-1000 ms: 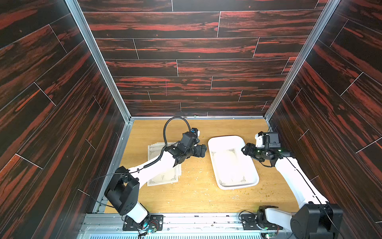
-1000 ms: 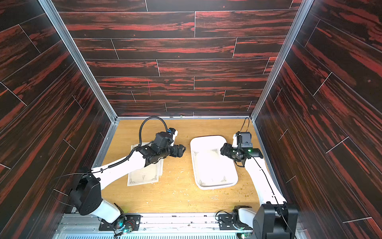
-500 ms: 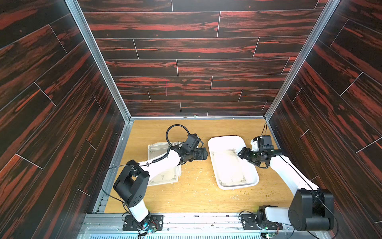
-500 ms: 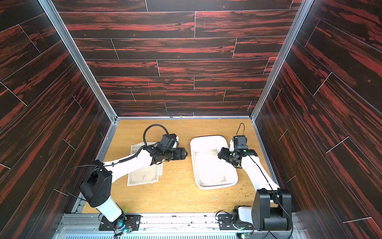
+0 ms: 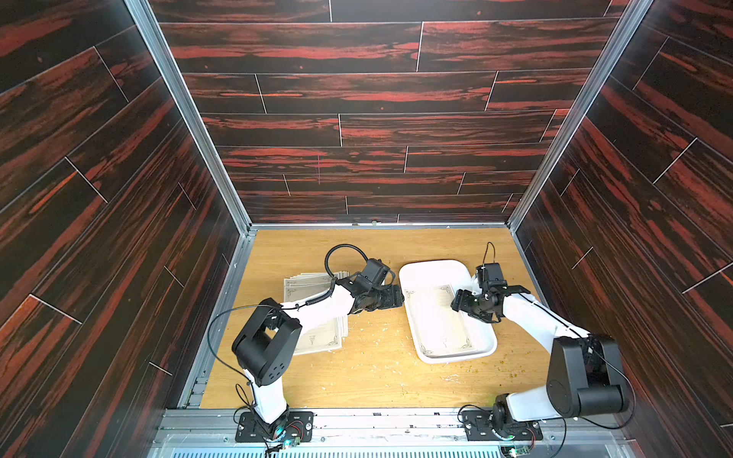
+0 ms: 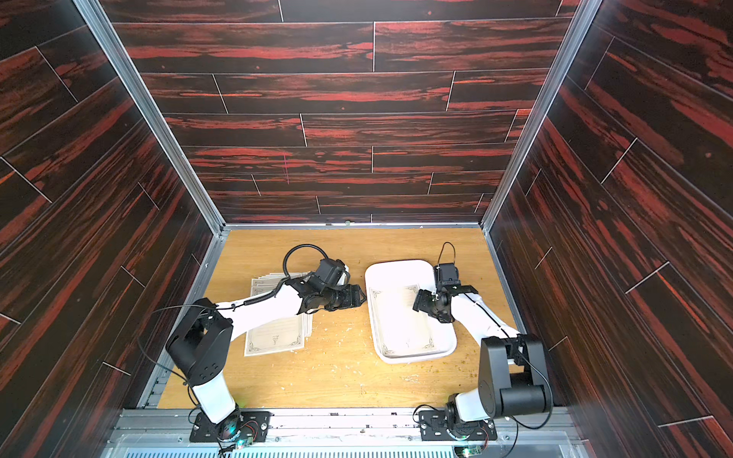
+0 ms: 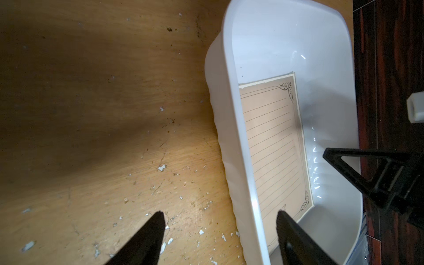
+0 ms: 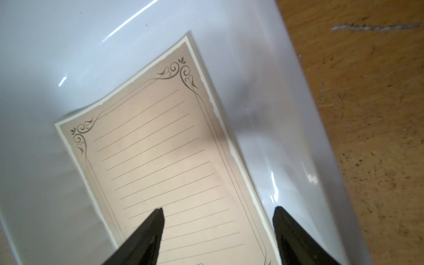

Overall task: Take out the stationery paper from the storage box
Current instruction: Pick up the stationery paper from the storage box.

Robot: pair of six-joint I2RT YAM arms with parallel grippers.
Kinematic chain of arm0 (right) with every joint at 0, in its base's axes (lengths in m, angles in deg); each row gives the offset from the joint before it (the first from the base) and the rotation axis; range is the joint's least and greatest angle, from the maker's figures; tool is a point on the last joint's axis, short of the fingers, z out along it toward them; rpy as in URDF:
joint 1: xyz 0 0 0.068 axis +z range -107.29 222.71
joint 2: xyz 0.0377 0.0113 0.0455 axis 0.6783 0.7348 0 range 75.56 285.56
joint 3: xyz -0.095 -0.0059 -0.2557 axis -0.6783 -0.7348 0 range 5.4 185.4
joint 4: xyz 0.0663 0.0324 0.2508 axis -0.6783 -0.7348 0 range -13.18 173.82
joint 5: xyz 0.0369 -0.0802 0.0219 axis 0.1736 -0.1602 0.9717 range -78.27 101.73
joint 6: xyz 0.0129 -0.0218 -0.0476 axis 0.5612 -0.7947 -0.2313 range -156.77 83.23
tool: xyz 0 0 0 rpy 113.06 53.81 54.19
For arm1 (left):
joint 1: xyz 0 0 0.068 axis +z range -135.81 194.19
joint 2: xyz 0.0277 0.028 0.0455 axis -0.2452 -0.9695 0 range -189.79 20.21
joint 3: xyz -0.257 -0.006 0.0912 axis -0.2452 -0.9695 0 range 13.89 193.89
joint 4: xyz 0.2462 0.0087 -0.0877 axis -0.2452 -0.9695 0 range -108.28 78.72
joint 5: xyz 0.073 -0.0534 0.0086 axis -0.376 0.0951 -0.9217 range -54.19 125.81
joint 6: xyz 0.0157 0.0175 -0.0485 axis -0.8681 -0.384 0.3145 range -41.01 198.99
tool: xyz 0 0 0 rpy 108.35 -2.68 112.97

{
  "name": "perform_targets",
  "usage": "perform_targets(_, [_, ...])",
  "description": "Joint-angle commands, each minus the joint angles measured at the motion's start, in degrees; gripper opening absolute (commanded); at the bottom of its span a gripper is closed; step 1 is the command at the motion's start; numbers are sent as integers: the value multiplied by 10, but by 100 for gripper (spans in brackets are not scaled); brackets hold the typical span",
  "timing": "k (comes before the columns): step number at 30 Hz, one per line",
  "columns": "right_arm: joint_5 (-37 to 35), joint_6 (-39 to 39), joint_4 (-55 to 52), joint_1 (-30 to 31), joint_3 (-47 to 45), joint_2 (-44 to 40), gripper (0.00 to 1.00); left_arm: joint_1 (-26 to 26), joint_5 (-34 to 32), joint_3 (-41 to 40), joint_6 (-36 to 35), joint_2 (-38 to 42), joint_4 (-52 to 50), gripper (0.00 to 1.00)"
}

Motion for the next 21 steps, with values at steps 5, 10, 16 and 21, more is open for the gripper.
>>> perform_targets(5, [-24,7,21,13,-16,30,78,-3,11,37,7,-12,-4,78])
perform_targets(10, [-33,11,28,17,-16,38,78,-4,13,45,9,-20,-5,78])
perform_targets(16, [-33,14,33,19,-21,53,78,-5,19,54,10,-27,-7,78])
perform_targets(21, [-28,13,32,20,-18,65,78,-7,20,54,17,-32,-3,78])
